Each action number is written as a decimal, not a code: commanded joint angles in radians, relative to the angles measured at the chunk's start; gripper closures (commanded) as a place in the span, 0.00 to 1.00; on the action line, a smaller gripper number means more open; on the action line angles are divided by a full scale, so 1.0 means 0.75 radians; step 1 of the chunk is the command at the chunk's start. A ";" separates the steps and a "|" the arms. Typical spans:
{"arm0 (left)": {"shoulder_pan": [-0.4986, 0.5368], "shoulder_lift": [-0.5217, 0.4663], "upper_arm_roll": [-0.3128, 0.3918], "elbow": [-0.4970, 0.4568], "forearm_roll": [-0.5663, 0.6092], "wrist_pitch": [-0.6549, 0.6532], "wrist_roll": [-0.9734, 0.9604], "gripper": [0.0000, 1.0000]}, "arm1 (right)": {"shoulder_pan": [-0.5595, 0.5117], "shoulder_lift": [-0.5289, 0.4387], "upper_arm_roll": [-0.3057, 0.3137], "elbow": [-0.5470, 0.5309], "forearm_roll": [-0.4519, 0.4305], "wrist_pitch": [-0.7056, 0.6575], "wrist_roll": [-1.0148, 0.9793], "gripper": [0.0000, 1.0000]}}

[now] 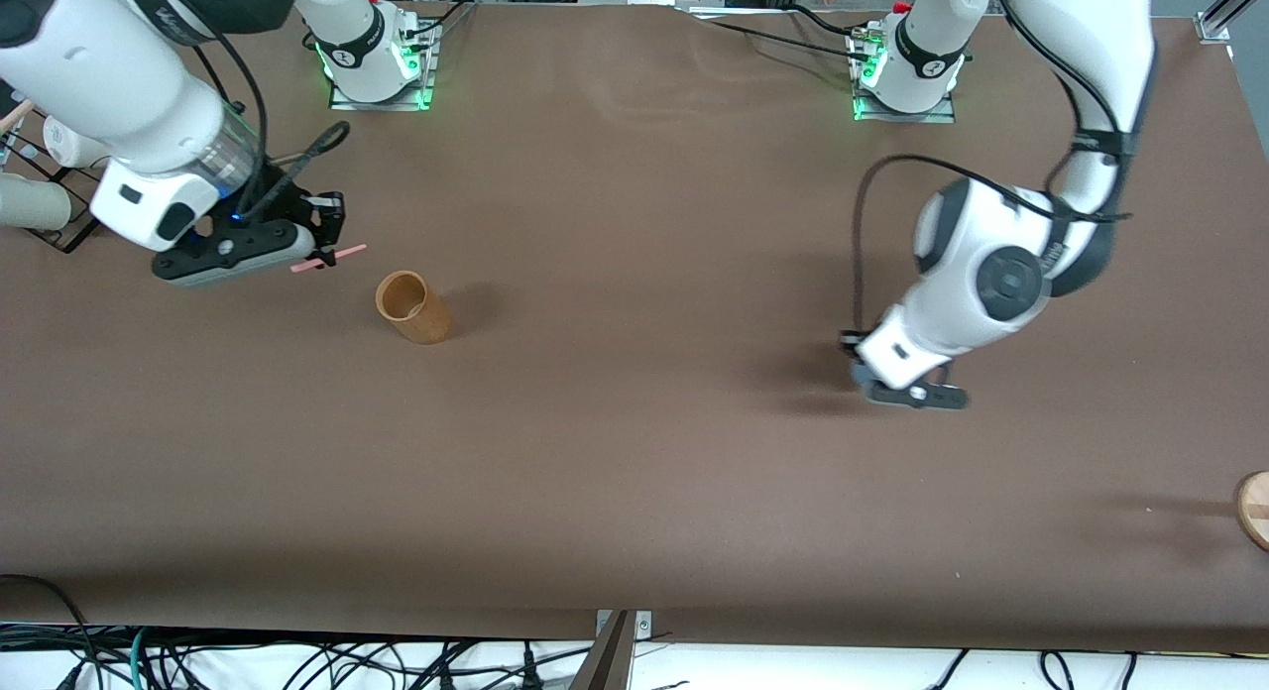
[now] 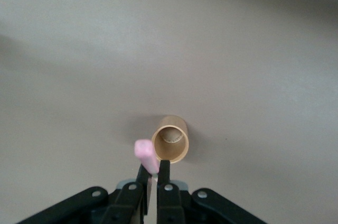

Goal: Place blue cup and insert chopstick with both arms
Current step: 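Carry the blue cup with the left gripper toward the table's middle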

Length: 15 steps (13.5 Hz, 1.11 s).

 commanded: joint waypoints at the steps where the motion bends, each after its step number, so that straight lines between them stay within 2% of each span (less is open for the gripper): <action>1: -0.175 0.054 -0.005 0.139 0.034 -0.064 -0.205 1.00 | -0.011 0.060 -0.008 0.039 -0.005 -0.025 -0.024 1.00; 6: -0.416 0.203 -0.005 0.332 0.026 -0.066 -0.495 1.00 | -0.011 0.081 -0.008 0.035 -0.005 -0.015 -0.014 1.00; 8: -0.482 0.278 -0.003 0.367 0.030 -0.064 -0.612 1.00 | -0.011 0.085 -0.008 0.035 -0.003 -0.015 -0.010 1.00; 15: -0.525 0.383 0.004 0.393 0.036 -0.019 -0.696 1.00 | 0.001 0.085 -0.006 0.041 0.009 -0.015 -0.002 1.00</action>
